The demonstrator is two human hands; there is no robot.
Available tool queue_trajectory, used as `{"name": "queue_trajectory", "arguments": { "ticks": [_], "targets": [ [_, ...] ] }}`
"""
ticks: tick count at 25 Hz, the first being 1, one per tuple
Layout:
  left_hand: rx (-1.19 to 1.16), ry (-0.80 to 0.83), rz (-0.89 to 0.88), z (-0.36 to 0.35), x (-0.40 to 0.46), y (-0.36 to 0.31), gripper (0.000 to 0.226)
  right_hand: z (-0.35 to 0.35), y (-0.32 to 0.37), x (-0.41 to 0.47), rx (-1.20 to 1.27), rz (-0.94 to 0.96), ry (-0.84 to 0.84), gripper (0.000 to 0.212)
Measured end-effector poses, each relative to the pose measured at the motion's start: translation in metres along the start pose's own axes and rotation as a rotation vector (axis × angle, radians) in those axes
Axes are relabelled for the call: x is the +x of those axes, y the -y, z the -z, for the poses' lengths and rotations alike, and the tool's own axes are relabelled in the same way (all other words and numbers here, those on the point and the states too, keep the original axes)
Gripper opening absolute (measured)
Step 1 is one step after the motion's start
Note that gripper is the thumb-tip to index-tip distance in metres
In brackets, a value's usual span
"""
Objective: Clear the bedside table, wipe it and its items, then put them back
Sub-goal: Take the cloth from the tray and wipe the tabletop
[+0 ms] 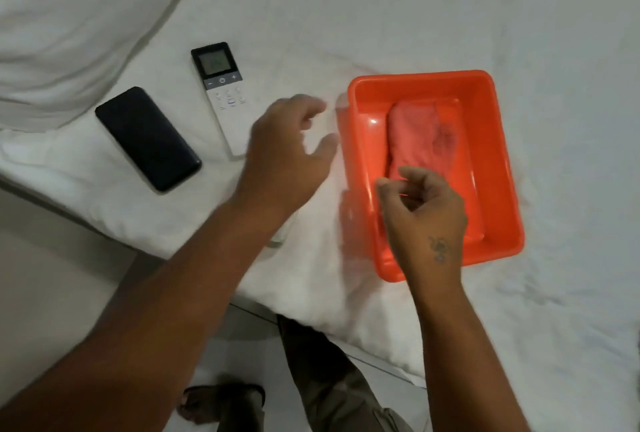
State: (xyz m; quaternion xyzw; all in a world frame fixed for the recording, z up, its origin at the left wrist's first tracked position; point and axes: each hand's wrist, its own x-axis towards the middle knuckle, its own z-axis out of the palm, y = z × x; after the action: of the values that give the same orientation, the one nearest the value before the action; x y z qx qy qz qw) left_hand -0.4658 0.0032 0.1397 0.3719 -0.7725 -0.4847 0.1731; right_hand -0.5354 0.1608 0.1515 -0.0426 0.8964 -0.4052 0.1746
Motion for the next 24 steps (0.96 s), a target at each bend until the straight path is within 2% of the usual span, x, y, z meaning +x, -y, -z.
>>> {"name": "queue_trajectory", "arguments": {
  "ticks": [2, 4, 6, 9, 12, 15, 17, 18, 20, 22, 24],
  "targets": [
    [0.11, 0.209, -0.207, -0.059, 0.037, -0.031, 0.043, 0.028, -0.018, 0.024, -0.177, -0.048, -0.096, 0.047],
    [0.31, 0.451, -0.241, -0.113, 0.067, -0.049, 0.047, 0.037, -0.045, 0.048, -0.333, -0.176, -0.07, 0.078],
    [0.507, 0.576, -0.235, -0.147, 0.081, -0.048, 0.045, 0.035, -0.068, 0.065, -0.35, -0.306, 0.036, 0.098],
    [0.639, 0.581, -0.171, -0.17, 0.085, -0.043, 0.047, 0.034, -0.094, 0.083, -0.337, -0.354, 0.119, 0.087],
    [0.645, 0.624, -0.166, -0.17, 0.084, -0.05, 0.035, 0.031, -0.085, 0.087, -0.165, -0.363, 0.126, 0.047],
    [0.493, 0.554, -0.15, -0.145, 0.083, -0.056, 0.031, 0.034, -0.067, 0.077, 0.048, -0.362, 0.138, 0.035],
    [0.243, 0.458, -0.086, -0.101, 0.076, -0.057, 0.026, 0.033, -0.041, 0.061, 0.112, -0.308, 0.165, 0.043],
    [0.075, 0.412, -0.049, -0.073, 0.071, -0.056, 0.019, 0.035, -0.022, 0.048, 0.149, -0.251, 0.191, 0.035],
    [-0.192, 0.277, 0.026, 0.005, 0.054, -0.043, 0.015, 0.026, 0.018, 0.015, 0.192, -0.088, 0.303, 0.021],
    [-0.336, 0.154, 0.089, 0.082, 0.028, -0.019, 0.014, 0.017, 0.058, -0.023, 0.181, 0.084, 0.432, 0.025],
    [-0.51, 0.033, 0.167, 0.159, -0.01, 0.015, 0.015, -0.014, 0.086, -0.063, 0.224, 0.2, 0.66, 0.027]
  ]
}}
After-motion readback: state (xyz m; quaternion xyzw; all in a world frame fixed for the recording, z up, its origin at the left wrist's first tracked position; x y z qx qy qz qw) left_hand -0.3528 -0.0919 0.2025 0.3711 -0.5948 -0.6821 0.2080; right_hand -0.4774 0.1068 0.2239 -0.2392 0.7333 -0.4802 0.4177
